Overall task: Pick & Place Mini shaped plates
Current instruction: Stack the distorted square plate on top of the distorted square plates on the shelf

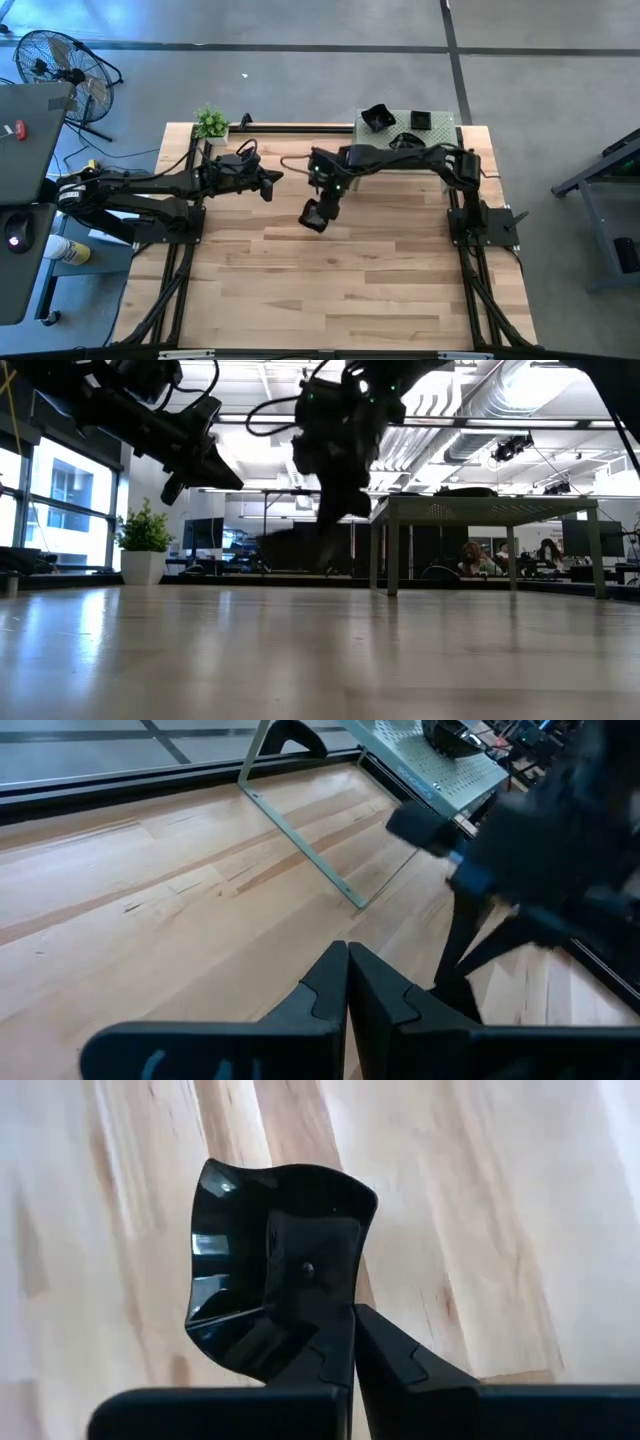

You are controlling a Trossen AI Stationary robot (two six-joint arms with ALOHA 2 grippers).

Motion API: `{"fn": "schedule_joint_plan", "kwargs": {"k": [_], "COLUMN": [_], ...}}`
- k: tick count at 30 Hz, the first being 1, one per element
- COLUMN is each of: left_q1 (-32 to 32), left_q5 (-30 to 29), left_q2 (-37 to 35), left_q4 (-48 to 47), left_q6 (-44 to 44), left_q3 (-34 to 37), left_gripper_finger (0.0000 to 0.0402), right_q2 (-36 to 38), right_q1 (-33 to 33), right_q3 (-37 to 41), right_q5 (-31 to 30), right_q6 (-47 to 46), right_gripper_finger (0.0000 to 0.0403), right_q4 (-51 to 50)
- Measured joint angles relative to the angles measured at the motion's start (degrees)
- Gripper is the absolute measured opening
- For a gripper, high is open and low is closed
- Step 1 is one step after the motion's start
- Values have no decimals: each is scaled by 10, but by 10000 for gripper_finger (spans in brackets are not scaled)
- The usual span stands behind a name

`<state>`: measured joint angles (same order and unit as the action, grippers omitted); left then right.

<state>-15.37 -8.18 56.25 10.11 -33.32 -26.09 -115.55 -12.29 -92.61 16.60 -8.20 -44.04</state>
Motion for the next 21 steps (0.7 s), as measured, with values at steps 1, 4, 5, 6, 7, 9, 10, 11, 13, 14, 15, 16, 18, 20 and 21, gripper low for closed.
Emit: {"fn": "schedule_joint_plan", "kwargs": {"k": [1,4,5,6,7,9,10,11,13,14,15,16,18,20,21], "left_q1": [0,0,0,0,0,0,0,0,0,0,0,0,0,0,0], "left_q5": [0,0,0,0,0,0,0,0,0,0,0,0,1,2,2], "left_q2": [0,0,0,0,0,0,0,0,0,0,0,0,0,0,0], "left_q4": [0,0,0,0,-1,0,0,0,4,6,6,5,5,5,5], "left_q6": [0,0,1,3,3,4,5,6,13,15,17,17,17,18,18], "left_q3": [0,0,0,0,0,0,0,0,0,0,0,0,0,0,0], "left_gripper_finger": [4,4,4,4,4,4,4,4,4,4,4,4,4,4,4], "right_q2": [3,17,25,37,48,73,83,96,121,135,146,156,169,177,178], "right_q1": [-4,-19,-24,-31,-38,-58,-70,-83,-111,-127,-145,-164,-207,-255,-276], "right_q3": [-8,-28,-33,-38,-43,-54,-63,-72,-92,-104,-116,-127,-145,-156,-158], "right_q5": [7,27,34,36,37,37,35,33,17,7,-2,-8,-13,-17,-19], "right_q6": [-8,-33,-41,-52,-62,-84,-96,-100,-102,-100,-99,-99,-100,-98,-97], "right_gripper_finger": [1,1,1,1,1,1,1,1,1,1,1,1,1,1,1], "right_q4": [-6,-17,-22,-26,-32,-61,-82,-98,-140,-159,-174,-189,-218,-236,-241]}}
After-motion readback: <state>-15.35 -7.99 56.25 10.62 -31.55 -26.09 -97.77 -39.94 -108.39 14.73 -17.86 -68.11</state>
